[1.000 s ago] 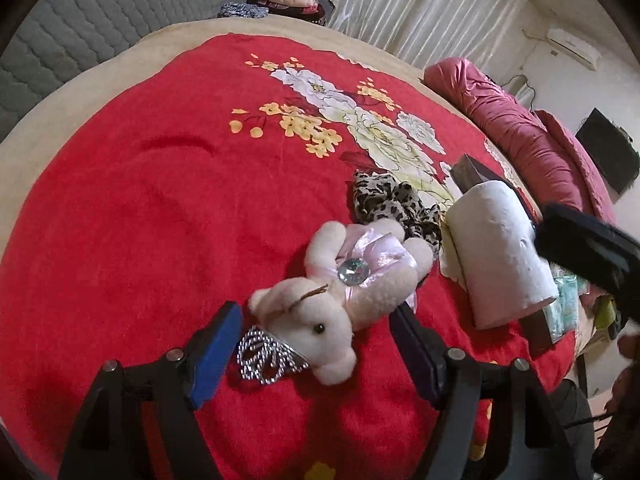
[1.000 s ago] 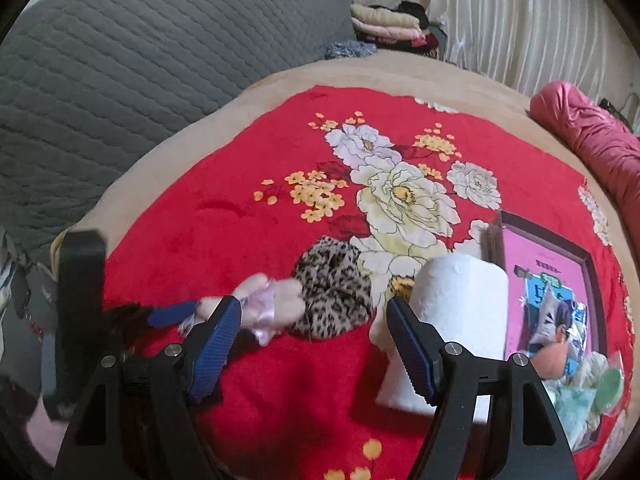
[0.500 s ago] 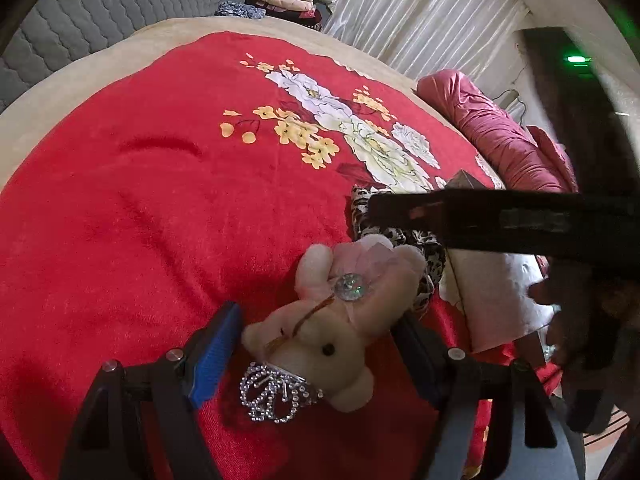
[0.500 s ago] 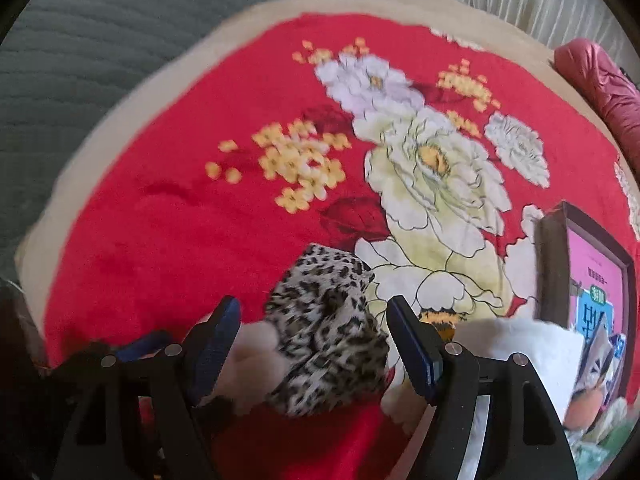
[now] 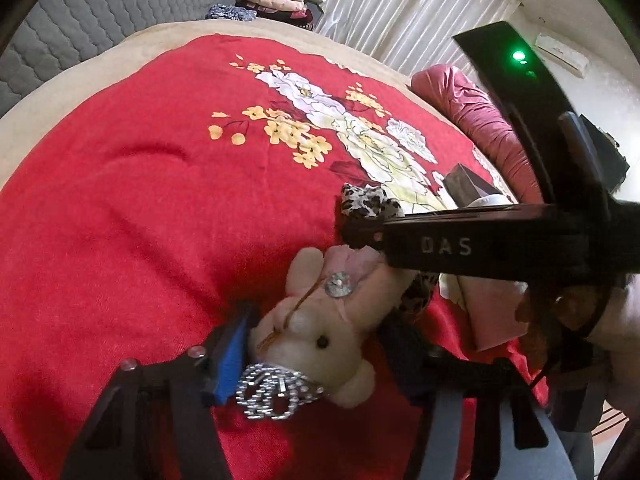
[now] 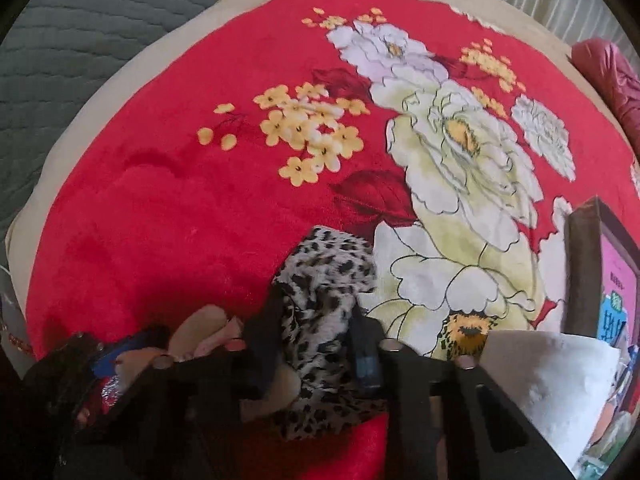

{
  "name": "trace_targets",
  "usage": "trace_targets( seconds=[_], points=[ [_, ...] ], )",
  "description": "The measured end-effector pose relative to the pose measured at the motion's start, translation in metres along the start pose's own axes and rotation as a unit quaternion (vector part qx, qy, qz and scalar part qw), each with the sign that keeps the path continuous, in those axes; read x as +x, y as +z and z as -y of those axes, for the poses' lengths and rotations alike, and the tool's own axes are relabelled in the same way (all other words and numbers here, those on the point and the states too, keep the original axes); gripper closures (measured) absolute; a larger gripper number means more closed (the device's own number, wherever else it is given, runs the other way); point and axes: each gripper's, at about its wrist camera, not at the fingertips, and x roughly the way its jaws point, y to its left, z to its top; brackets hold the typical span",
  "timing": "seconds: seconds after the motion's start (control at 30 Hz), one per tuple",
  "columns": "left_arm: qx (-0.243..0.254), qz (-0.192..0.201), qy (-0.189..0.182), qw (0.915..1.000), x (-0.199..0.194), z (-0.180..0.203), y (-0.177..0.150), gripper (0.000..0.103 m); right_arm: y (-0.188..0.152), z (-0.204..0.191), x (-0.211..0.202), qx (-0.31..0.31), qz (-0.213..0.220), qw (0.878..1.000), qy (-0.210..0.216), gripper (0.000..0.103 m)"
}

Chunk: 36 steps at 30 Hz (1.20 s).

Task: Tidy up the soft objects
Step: 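Lift the plush bear with left tool toward the tray while right tool carries the scrunchie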

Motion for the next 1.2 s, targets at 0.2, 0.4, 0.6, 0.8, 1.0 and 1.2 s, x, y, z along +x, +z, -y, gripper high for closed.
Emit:
trace_targets(
  seconds=[0.2, 0.4, 0.6, 0.8, 1.0, 1.2],
  points=[
    [-0.019, 0.007, -0.024, 0.9995, -0.007, -0.008, -0.001, 0.058, -0.004, 0.011, -0.021, 0.022, 0.031, 0.999, 0.010, 0.084],
    [-0.019, 0.064, -0.023, 0.9975, -0.032, -0.006, 0.004, 0.058, -0.010, 0.030, -0.067, 0.054, 0.106, 0.992, 0.030, 0.084],
    [0.004, 0.099, -0.007, 0.9951, -0.054, 0.005, 0.007, 0.058, -0.031, 0.051, -0.135, 0.076, 0.182, 0.980, 0.033, 0.084],
    [0.029, 0.097, 0.000, 0.9948, -0.072, 0.032, 0.008, 0.058, -0.070, 0.099, -0.194, 0.129, 0.230, 0.964, 0.033, 0.084],
    [0.041, 0.094, -0.009, 0.9947, -0.079, 0.061, 0.008, 0.058, -0.113, 0.151, -0.228, 0.172, 0.247, 0.954, -0.001, 0.084],
    [0.077, 0.088, -0.012, 0.9931, -0.082, 0.103, 0.005, 0.058, -0.147, 0.175, -0.233, 0.189, 0.250, 0.949, -0.025, 0.084]
  ],
)
